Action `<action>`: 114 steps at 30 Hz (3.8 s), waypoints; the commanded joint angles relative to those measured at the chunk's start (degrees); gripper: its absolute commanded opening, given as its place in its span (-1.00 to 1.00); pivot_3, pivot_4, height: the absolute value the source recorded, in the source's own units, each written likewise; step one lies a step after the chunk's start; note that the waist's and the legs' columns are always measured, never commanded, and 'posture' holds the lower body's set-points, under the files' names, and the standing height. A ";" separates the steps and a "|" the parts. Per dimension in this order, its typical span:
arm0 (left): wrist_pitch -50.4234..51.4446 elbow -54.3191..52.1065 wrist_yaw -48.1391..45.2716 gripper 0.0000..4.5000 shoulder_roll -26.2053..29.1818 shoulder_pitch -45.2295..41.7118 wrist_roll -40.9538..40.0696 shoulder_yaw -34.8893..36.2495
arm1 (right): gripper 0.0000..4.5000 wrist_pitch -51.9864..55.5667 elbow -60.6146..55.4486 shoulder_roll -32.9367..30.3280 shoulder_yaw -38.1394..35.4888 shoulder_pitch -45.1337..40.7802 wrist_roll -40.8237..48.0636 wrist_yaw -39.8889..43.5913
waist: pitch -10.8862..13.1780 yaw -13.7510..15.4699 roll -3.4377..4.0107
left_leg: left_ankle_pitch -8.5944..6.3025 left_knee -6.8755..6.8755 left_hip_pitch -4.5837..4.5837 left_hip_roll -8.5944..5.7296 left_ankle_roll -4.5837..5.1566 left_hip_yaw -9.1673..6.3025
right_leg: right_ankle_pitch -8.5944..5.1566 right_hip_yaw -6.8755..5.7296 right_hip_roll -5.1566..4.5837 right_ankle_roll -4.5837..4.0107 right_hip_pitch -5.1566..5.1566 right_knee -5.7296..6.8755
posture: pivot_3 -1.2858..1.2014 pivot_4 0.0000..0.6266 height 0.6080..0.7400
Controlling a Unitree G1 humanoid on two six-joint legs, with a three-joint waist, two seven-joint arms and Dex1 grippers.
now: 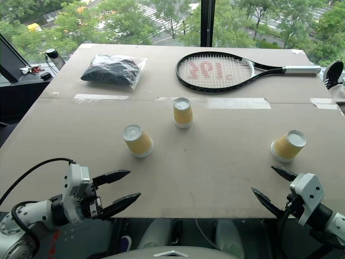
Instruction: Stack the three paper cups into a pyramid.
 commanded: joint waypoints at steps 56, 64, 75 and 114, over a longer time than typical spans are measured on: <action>-3.42 27.64 4.40 0.01 -1.99 -36.52 10.29 -10.54 | 1.00 -9.28 -14.43 6.28 11.14 6.11 -2.33 -5.29 | 0.01 -0.02 0.00 | 0.00 -0.01 -0.02 0.02 -0.01 -0.02 | 0.11 -0.06 -0.01 0.19 -0.04 0.05 | 0.03 -0.52 1.00; -1.44 24.27 -1.05 0.01 -2.67 -39.53 7.81 -14.82 | 1.00 -9.86 -15.18 7.29 12.31 7.10 -4.12 -7.54 | 0.01 0.05 0.00 | 0.00 -0.01 -0.05 0.02 -0.01 -0.04 | 0.11 -0.09 -0.04 0.18 -0.05 0.05 | 0.03 -0.52 1.00; 1.45 25.95 -0.82 0.01 -7.53 -49.04 10.86 -24.41 | 1.00 -11.42 -16.98 9.88 15.48 10.09 -8.17 -11.38 | 0.01 0.08 -0.01 | 0.00 0.03 -0.09 -0.04 0.00 -0.05 | 0.13 -0.11 0.10 0.22 -0.04 0.06 | 0.03 -0.52 1.00; -1.59 54.71 18.93 0.63 -38.13 -74.53 29.85 -35.33 | 1.00 -13.78 -22.91 13.32 19.04 18.81 -14.66 -20.18 | 0.05 0.06 -0.08 | 0.00 0.10 -0.15 -0.12 0.00 -0.04 | 0.10 -0.21 0.47 0.34 -0.08 0.10 | 0.03 -0.52 1.00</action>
